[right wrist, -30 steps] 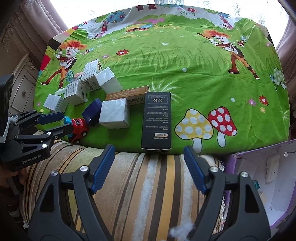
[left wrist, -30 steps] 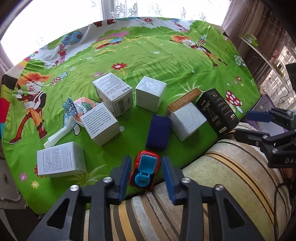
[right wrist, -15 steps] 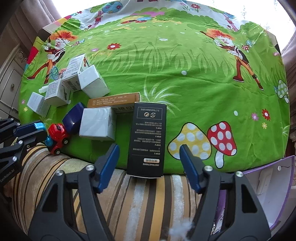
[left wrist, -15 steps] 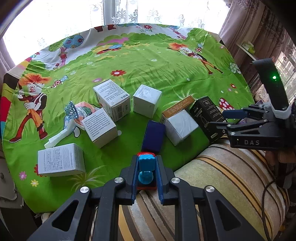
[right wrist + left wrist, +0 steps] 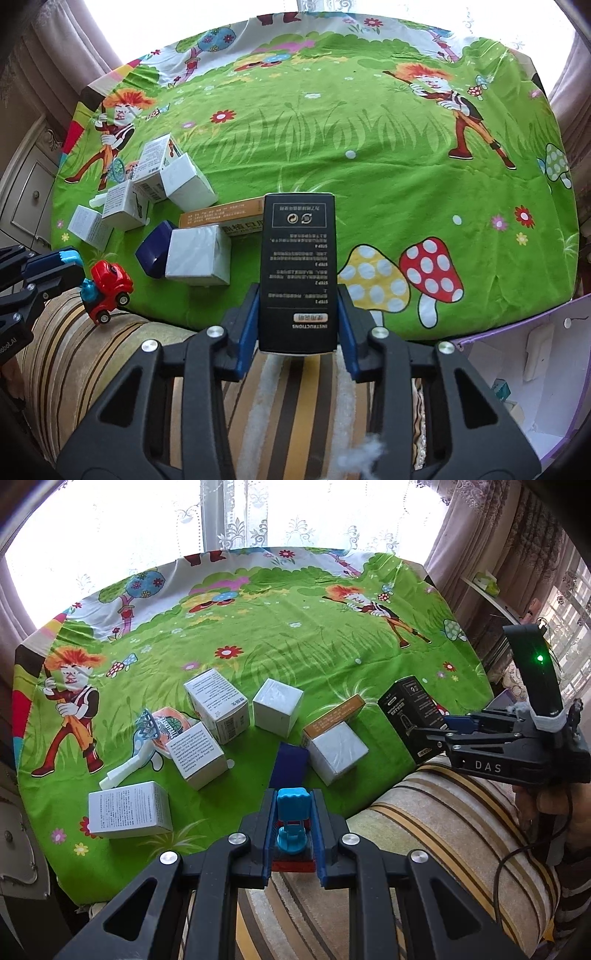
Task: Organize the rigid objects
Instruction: 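Grasp the black box with the right tool, then carry the black box over the purple box with the right tool while the left tool carries the car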
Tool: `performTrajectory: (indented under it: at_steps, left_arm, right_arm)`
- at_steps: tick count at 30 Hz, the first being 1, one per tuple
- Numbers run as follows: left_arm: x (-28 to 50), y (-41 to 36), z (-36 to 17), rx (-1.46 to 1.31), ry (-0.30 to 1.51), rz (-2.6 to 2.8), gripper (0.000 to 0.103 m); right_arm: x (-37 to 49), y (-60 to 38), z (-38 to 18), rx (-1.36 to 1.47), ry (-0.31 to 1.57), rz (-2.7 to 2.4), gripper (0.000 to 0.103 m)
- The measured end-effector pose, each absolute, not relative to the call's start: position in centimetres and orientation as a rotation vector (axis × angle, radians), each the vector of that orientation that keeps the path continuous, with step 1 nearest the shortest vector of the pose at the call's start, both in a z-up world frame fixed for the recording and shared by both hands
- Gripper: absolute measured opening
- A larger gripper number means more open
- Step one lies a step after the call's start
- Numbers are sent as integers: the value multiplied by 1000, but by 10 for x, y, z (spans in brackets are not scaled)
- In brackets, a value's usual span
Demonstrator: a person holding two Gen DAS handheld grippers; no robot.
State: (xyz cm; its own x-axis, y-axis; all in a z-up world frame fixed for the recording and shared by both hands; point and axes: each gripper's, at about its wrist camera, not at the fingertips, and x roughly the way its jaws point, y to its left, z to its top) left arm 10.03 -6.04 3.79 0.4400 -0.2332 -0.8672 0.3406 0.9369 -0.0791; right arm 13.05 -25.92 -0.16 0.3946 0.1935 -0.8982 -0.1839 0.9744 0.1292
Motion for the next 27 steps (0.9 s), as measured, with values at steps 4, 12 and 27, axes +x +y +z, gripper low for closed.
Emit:
performTrajectory:
  at_steps: [4,12,27]
  left_arm:
    - [99,-74,49,135,1038,-382,18]
    - [97,-122,65,175,1019,-469,18]
    - [88,-258,75,273,1013,-707,18]
  right_arm:
    - [118,-278,12,40,1105,220,43]
    - [87,-339,28,100,1068,142,43]
    - [22,-484,21,252,1054,-113,43]
